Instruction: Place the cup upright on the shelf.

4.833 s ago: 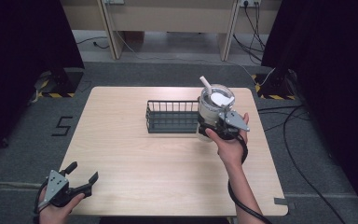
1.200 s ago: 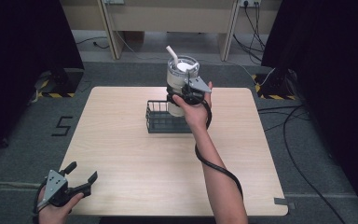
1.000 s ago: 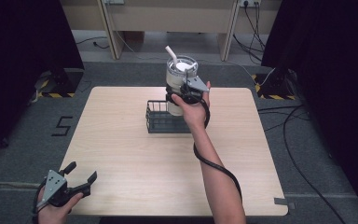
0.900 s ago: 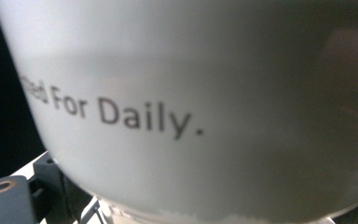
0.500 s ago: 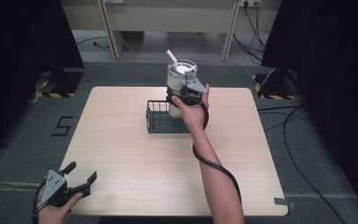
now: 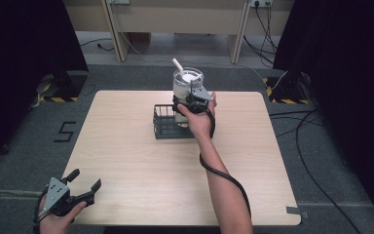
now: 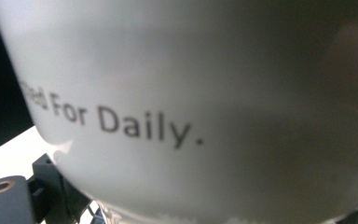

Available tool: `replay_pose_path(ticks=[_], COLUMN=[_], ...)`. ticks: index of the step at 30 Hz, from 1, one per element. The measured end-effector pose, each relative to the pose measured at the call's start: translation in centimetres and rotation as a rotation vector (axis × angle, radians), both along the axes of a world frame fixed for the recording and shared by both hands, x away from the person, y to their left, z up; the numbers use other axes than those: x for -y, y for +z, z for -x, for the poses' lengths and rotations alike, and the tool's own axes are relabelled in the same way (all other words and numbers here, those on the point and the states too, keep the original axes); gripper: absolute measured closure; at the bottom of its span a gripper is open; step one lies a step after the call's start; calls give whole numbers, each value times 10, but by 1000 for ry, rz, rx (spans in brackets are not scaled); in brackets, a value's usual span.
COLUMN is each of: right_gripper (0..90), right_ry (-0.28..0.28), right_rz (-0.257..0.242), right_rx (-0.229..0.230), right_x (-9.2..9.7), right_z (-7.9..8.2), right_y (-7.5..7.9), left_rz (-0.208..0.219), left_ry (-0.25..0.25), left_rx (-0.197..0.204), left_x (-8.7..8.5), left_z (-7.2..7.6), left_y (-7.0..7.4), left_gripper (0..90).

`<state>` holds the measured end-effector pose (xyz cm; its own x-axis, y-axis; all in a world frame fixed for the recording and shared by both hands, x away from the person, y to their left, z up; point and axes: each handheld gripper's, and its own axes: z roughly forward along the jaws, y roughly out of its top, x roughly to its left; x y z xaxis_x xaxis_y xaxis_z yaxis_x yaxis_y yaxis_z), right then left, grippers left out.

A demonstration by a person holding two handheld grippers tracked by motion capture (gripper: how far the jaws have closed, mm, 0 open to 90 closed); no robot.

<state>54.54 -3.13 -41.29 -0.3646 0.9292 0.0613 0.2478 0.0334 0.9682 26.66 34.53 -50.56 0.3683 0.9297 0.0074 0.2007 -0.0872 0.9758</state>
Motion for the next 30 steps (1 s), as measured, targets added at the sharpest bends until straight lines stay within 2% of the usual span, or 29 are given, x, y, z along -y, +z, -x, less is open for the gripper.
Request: replay_pose_path(ticks=[6, 16, 24, 30], right_gripper=[82, 82, 71, 66], right_ry=[1, -1, 18, 1], right_rz=[12, 15, 27, 25], right_rx=[-9, 17, 32, 47], right_x=[-3, -4, -5, -7], right_z=[-1, 2, 10, 13], right_y=[-7, -12, -15, -17], left_rz=[0, -3, -10, -11], left_ry=[-1, -5, -12, -9], left_rx=[1, 1, 4, 6], left_x=[0, 1, 2, 2], left_z=[0, 0, 1, 1], left_y=[0, 0, 1, 1], left_gripper=[118, 118, 118, 117])
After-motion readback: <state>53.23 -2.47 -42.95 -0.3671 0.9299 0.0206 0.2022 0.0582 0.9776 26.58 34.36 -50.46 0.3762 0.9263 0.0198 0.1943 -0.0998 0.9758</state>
